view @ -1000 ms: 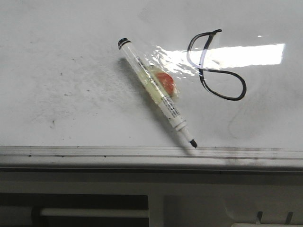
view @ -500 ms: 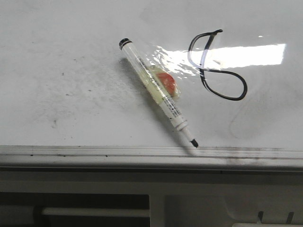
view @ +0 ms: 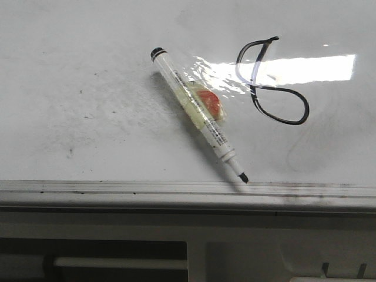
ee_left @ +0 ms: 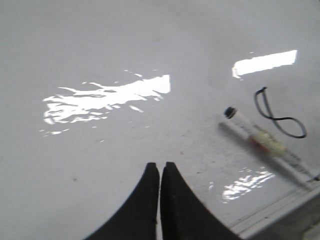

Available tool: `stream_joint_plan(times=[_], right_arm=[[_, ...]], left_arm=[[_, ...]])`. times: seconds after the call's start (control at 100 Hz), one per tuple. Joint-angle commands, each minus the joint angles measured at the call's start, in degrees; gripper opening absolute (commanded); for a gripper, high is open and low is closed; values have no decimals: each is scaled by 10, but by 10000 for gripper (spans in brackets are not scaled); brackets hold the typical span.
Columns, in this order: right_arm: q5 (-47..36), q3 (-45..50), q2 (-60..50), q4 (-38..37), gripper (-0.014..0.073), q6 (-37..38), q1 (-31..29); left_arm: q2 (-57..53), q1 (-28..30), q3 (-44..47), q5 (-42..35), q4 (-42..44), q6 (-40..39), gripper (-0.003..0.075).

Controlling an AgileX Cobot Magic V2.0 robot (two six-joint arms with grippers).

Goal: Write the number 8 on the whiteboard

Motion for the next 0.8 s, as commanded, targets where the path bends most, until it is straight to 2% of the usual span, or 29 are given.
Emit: stream_joint_plan(times=[0.0,0.11,0.21,0.36,0.48,0.79], right_arm=[[-37,-13,7,-16,-42,0,1],[-37,-13,7,-16,-42,0,1],[-37,-13,7,-16,-42,0,1],[-37,-13,7,-16,-42,0,1],[-37,-13,7,-16,-42,0,1],[-38,-13,8,-16,-42,0,1]], left_arm=[[-1,50,1,-44,93,-90,-20],[-5,113,31,-43,171,-183,-20],[-25,129,54,-24,178,-217,-20],[-60,139,53,123,170,-229,-20],[-72,151,53,195,161,-229,-20],[-72,164,53,193,161,-229,-20]])
